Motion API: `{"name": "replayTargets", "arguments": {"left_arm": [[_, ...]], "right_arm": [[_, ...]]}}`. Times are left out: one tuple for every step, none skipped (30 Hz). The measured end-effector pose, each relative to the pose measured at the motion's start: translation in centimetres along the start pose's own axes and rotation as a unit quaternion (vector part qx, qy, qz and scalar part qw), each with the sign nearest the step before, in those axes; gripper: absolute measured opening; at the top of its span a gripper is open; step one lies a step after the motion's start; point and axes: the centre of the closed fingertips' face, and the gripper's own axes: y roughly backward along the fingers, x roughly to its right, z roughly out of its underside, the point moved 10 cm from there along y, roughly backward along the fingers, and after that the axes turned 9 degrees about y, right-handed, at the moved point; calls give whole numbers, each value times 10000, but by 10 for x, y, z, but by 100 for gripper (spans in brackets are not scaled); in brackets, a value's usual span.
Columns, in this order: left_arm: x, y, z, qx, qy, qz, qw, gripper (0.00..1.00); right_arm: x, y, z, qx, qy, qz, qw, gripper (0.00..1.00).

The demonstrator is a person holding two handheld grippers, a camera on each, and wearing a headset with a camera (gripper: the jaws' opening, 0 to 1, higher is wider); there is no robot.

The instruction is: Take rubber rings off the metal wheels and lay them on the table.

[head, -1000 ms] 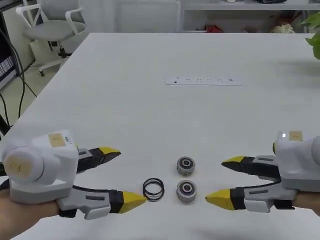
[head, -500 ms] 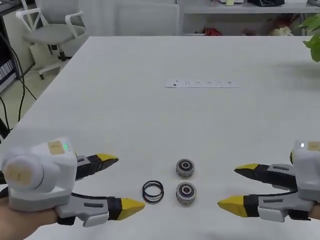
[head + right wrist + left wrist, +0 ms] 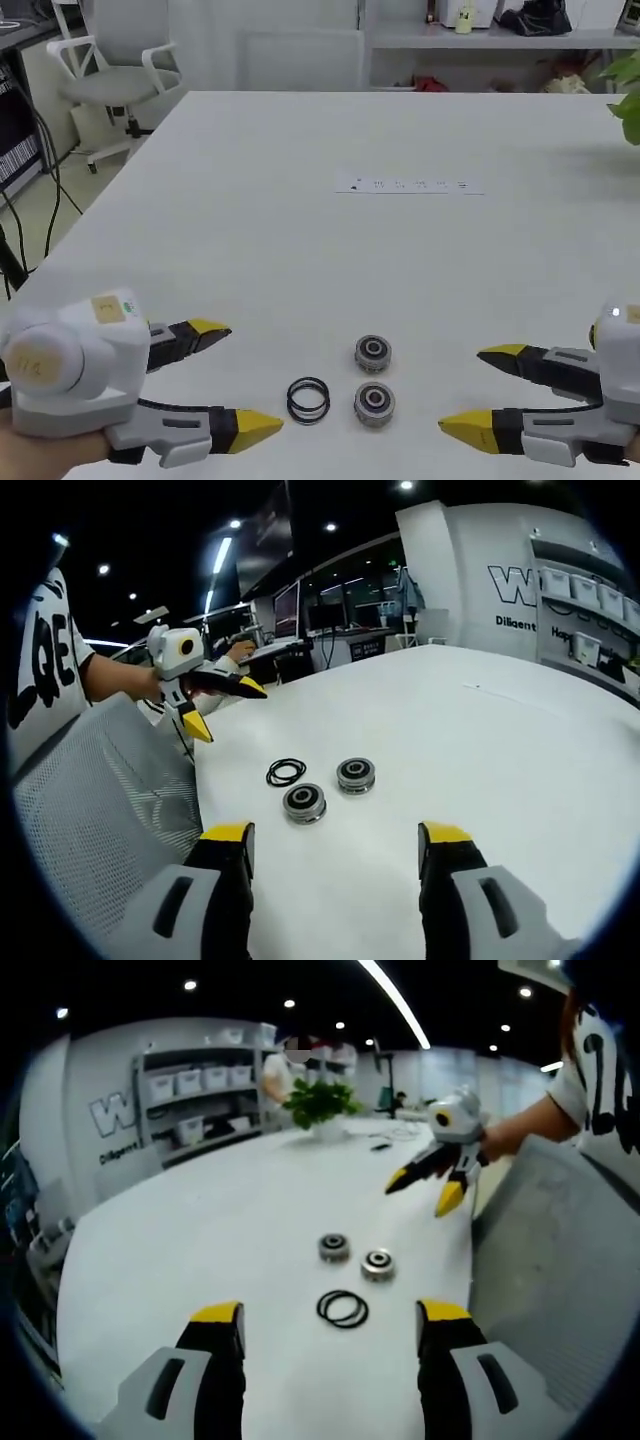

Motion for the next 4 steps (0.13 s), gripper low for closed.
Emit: {"name": "replayTargets", "arguments": {"left_arm": [[0, 1, 0, 4, -1, -8, 10000, 71], [0, 1, 0, 7, -3, -18, 10000, 71], [1, 2, 0, 10, 1, -23, 10000, 71], [1, 3, 0, 15, 4, -33, 10000, 71]], "right_arm": [[0, 0, 0, 3, -7, 3, 10000, 63], [-1, 1, 0, 9, -20, 3, 10000, 63], [-1, 1, 0, 11, -25, 4, 10000, 63], [-1, 1, 0, 11, -25, 8, 10000, 63]]}}
